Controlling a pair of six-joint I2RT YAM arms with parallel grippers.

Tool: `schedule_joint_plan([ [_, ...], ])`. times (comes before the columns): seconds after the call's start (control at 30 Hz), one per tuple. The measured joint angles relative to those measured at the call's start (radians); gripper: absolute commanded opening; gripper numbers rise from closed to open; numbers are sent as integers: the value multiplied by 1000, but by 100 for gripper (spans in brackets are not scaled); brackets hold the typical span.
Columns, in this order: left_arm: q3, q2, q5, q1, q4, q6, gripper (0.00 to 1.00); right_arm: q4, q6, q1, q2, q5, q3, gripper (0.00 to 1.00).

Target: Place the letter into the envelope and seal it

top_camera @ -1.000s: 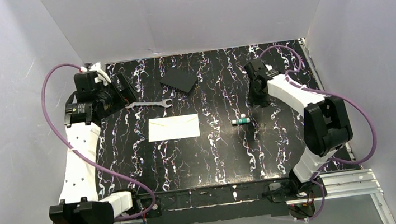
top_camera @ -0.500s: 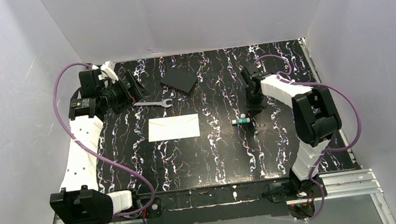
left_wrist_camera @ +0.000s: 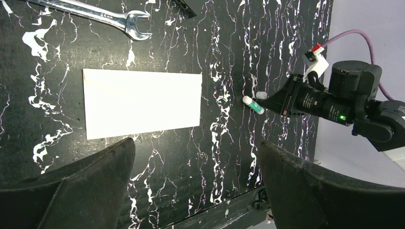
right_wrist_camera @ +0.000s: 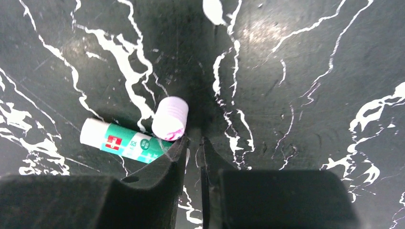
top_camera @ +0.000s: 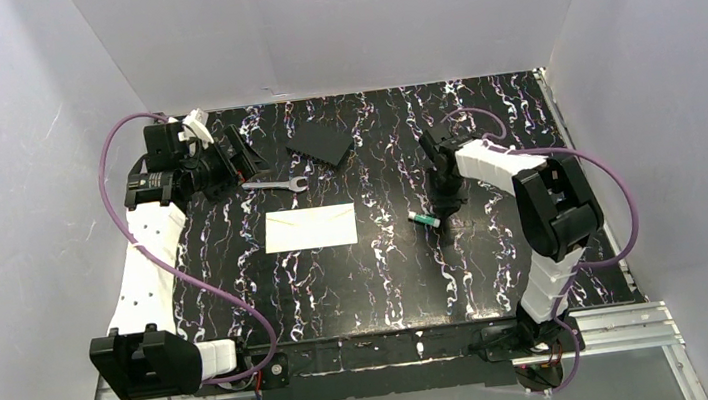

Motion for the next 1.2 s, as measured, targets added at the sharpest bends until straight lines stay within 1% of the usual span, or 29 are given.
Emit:
schedule_joint_plan([
  [0.27,0,0,4,-6,3,-10,98,-8,-10,58,-53,-47,-37,34],
  [0.4,0,0,4,-6,6,-14,98,-18,0,87,-105,-7,-36,51],
  [0.47,0,0,4,-6,6,-16,98,-19,-2,98,-135,6,-36,58],
  [0.53,0,0,4,-10,6,-16,98,-16,-22,111,-157,2,-36,61],
  [0.6,0,0,4,-13,7,-16,98,-11,-52,138,-161,-16,-33,63],
  [0.8,0,1,8,-18,7,-16,98,-9,-129,271,-81,-48,-21,61],
  [0.9,0,1,8,-18,7,-16,98,-13,-141,305,-42,-44,-21,59],
  [0.97,0,1,10,-18,7,-16,98,-14,-151,307,-35,-32,-21,55],
  [1.07,0,3,16,-19,7,-17,98,-11,-168,307,-35,-24,-23,47],
  [1.2,0,12,27,-22,10,-24,98,13,-198,312,-35,-33,-40,40],
])
